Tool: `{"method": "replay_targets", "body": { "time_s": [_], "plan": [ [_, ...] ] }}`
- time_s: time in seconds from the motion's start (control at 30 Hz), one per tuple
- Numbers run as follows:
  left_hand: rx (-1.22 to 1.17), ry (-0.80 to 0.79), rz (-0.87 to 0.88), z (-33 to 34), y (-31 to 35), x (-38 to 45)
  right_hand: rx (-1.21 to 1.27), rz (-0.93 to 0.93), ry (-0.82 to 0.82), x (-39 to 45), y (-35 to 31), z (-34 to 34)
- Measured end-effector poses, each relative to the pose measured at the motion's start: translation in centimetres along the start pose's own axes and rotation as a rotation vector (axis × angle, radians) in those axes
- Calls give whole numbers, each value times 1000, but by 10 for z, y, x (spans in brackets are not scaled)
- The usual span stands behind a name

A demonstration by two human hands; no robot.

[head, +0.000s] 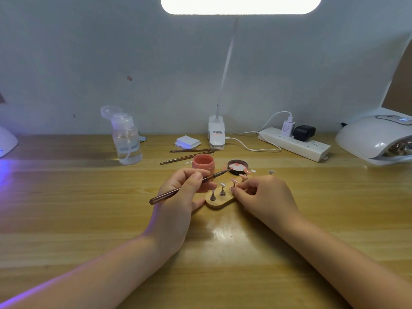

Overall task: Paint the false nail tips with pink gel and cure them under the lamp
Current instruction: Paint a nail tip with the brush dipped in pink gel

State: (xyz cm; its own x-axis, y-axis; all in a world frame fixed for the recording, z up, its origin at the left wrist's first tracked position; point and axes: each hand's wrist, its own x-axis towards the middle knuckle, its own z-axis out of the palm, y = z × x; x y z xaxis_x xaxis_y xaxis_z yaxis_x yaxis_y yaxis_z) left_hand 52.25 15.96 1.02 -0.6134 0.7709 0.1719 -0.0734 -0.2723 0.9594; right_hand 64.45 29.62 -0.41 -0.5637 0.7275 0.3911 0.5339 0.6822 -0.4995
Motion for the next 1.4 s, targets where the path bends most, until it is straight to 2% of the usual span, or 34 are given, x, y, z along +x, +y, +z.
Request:
{"method": "replay_targets", "body": {
  "time_s": [0.13, 0.37, 0.6, 0.8, 0.93, 1.07, 1.23, 1.4],
  "plan": [
    [-26, -11, 4, -1, 0, 0, -68, -63, 46, -5, -4, 0],
    [0, -36, 14, -1, -3, 0, -61, -94, -116, -3, -9, 3],
    [21, -6, 22, 0, -2, 0, -46, -170, -96, -4, -11, 4],
    [225, 142, 249, -11, 5, 12, 161, -162, 41, -7, -7, 4],
    [459, 145, 306, -20, 16, 31, 234, -143, 69, -8, -10, 4],
    [639, 133, 263, -23, 32, 56, 269, -132, 69, -9, -11, 3],
    [974, 30, 104, -17, 54, 94, 275, -125, 72, -10, -11, 2],
    [1010, -63, -28, -2, 60, 115, 261, -135, 70, -11, -12, 2]
  ]
}}
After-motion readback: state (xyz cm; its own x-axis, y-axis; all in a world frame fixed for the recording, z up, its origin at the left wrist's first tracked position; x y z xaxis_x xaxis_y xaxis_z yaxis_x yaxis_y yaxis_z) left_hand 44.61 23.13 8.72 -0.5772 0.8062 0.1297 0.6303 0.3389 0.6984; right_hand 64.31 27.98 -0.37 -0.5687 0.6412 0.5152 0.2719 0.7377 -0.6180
